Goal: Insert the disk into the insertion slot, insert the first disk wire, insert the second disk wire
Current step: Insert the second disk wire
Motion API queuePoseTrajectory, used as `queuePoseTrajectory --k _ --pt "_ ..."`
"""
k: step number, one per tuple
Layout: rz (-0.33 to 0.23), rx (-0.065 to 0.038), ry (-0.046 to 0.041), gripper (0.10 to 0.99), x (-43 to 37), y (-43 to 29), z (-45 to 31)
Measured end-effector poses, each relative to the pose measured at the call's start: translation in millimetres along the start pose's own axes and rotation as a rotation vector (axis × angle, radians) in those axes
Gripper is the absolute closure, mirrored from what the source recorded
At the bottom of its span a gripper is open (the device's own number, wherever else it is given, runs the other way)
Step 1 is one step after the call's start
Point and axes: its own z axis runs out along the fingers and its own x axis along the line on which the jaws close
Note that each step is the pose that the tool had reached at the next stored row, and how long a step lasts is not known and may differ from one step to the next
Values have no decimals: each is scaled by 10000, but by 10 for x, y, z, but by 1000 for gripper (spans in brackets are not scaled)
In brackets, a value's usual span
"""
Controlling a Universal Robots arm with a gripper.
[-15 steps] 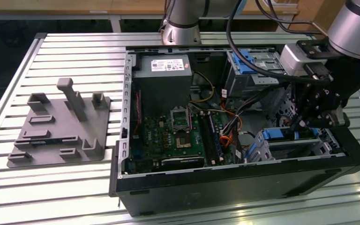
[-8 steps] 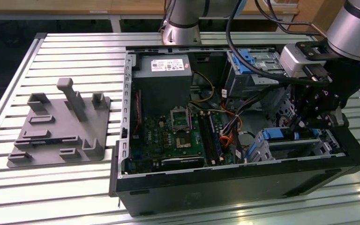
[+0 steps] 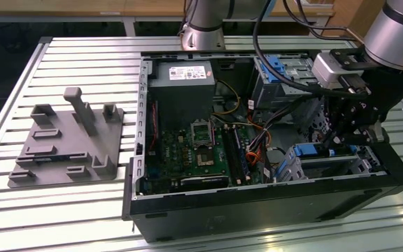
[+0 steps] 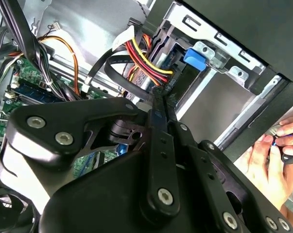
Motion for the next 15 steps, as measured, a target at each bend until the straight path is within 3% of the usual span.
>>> queuePoseTrajectory --k 4,5,8,9,15 --pt "-78 5 -45 929 -3 -1 7" --pt "-83 6 -45 871 -1 -2 -11" --pt "-94 6 -25 812 5 -5 -141" --pt "-97 6 -18 749 8 -6 -189" --pt "-99 7 -16 749 19 -14 -460"
